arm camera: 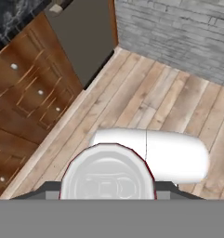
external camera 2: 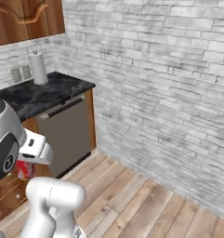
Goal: Four empty soda cans are scattered around the kitchen. Gather all the cans and cluster them next to the stove for recycling.
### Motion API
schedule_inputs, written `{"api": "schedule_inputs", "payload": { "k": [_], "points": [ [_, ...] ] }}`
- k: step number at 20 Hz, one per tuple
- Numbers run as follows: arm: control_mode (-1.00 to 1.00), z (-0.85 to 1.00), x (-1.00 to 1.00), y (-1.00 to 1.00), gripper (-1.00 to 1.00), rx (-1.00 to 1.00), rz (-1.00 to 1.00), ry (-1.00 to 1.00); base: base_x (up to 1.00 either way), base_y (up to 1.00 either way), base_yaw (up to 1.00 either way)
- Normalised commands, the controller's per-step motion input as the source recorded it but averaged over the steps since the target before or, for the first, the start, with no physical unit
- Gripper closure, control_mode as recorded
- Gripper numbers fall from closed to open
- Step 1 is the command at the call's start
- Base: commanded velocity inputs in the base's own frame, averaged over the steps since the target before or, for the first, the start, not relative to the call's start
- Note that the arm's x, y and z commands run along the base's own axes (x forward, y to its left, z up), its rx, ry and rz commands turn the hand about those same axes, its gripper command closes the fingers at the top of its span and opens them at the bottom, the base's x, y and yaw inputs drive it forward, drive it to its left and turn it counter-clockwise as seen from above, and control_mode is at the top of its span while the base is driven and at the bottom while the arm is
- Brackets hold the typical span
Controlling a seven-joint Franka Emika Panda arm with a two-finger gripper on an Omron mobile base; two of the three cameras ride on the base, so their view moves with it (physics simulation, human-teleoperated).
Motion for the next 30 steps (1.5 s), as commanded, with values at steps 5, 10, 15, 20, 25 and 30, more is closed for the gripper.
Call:
{"api": "schedule_inputs", "payload": {
  "k": [5,10,15,20,25,30],
  "points": [
    [1.00,0.00,0.00,0.00,1.00,0.00,0.00,0.00,0.00,-0.48,-0.46],
    [1.00,0.00,0.00,0.00,1.00,0.00,0.00,0.00,0.00,-0.50,-0.47],
    [1.00,0.00,0.00,0.00,1.00,0.00,0.00,0.00,0.00,-0.41,-0.49],
    [1.00,0.00,0.00,0.00,1.00,0.00,0.00,0.00,0.00,-0.26,-0.53],
    [1.00,0.00,0.00,0.00,1.00,0.00,0.00,0.00,0.00,-0.29,-0.53],
    [1.00,0.00,0.00,0.00,1.00,0.00,0.00,0.00,0.00,-0.36,-0.52]
  ]
}}
